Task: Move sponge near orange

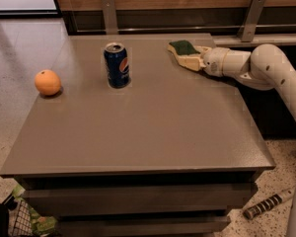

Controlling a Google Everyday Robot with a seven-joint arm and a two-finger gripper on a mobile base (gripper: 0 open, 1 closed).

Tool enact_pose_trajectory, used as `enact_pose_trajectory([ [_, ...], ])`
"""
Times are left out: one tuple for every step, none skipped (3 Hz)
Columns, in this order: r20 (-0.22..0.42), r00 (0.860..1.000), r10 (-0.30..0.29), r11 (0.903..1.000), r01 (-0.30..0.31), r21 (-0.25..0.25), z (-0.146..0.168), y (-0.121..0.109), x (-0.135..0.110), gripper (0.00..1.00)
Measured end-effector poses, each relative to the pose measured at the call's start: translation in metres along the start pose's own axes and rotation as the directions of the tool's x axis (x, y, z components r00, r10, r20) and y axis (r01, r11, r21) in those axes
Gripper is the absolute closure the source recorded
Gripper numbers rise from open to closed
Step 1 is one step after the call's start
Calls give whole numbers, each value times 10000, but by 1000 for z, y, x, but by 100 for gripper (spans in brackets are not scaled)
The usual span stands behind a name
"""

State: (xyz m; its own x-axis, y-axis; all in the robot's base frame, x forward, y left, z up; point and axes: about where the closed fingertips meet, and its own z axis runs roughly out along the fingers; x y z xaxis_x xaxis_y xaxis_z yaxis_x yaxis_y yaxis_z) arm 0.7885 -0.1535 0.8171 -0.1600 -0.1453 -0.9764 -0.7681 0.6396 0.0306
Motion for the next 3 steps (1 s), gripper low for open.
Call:
enact_pose_trajectory([
  [0,10000,0,10000,0,0,0,0,0,100],
  [-1,10000,-1,10000,1,2,0,0,0,100],
  [-1,10000,-1,10000,1,2,0,0,0,100],
])
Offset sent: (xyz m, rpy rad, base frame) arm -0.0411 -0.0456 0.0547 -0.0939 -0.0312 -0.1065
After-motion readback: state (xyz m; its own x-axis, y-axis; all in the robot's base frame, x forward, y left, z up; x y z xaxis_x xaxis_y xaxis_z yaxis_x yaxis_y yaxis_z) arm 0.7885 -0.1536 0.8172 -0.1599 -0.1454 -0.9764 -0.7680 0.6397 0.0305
